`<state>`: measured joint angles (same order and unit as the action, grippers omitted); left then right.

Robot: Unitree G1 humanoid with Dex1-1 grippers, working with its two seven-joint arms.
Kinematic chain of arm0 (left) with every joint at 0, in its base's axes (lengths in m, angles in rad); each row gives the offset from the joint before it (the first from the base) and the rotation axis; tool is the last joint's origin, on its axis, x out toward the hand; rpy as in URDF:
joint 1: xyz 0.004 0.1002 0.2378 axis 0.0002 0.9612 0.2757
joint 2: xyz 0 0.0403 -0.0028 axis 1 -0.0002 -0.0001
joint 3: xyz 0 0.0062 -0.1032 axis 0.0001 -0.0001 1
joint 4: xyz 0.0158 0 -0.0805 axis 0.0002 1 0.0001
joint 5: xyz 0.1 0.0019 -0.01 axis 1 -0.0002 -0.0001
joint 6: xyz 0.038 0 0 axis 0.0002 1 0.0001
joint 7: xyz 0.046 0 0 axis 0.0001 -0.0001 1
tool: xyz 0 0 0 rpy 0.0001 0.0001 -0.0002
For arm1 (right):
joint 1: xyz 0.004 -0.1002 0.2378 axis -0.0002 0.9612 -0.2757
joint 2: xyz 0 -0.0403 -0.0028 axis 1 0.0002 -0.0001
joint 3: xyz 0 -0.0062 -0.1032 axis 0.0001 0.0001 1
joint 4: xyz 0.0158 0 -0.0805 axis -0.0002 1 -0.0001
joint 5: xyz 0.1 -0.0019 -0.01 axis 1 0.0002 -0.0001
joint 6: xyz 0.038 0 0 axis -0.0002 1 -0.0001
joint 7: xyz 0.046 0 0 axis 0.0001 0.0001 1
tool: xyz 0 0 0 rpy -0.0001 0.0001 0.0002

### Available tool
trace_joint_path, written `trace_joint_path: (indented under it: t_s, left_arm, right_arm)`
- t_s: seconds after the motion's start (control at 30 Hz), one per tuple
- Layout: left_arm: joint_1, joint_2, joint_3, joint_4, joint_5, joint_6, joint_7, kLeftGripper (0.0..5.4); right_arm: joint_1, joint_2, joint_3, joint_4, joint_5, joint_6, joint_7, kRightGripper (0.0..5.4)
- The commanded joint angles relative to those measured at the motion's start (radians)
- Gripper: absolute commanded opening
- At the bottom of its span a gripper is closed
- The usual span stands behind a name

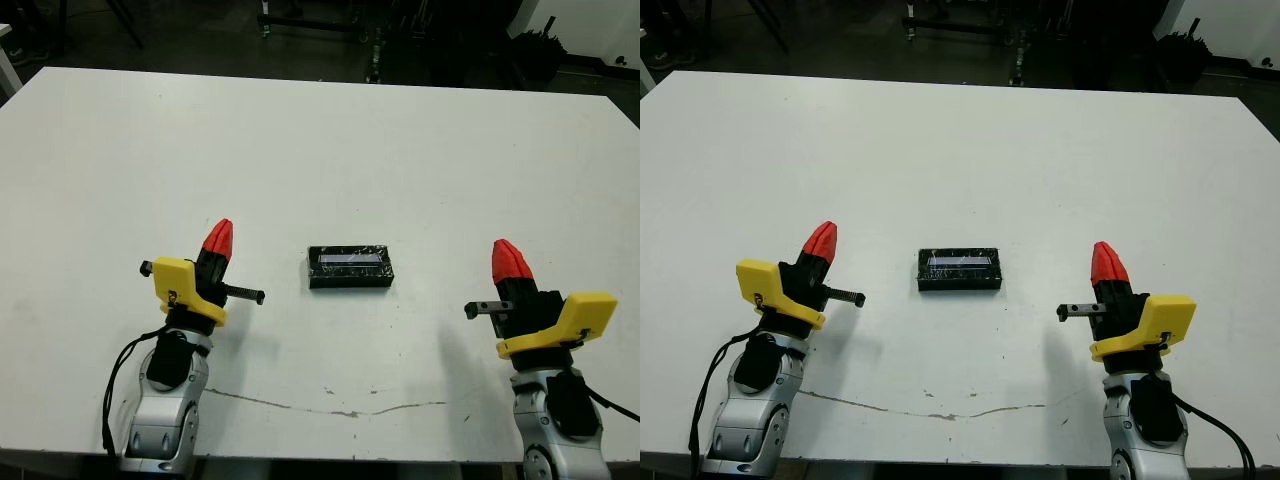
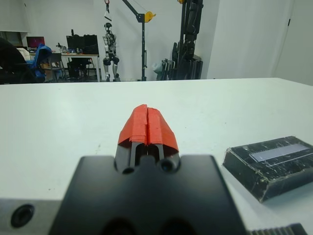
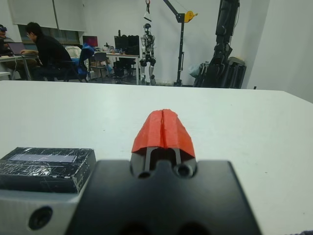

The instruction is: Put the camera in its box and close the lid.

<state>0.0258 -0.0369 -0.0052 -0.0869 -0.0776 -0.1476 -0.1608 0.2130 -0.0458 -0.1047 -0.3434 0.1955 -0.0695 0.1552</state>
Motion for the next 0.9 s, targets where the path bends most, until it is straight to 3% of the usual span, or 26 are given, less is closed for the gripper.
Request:
trace_joint_path:
  t_s: [0.03, 0.57, 0.9]
  left_arm:
    - [-0.006, 0.012, -0.008, -0.011, 0.012, 0.026, 0.014, 0.01]
    - [0.007, 0.003, -0.011, -0.109, 0.029, 0.103, 0.082, 0.01]
    - [0.06, -0.008, -0.043, -0.183, 0.023, 0.095, 0.089, 0.01]
  right_arm:
    - [0.003, -0.009, -0.003, 0.01, -0.001, -0.01, 0.003, 0.0]
    - [-0.028, -0.017, 0.001, -0.003, 0.017, 0.052, 0.013, 0.0]
    - [0.084, -0.002, 0.008, -0.096, 0.002, 0.0, 0.01, 0.0]
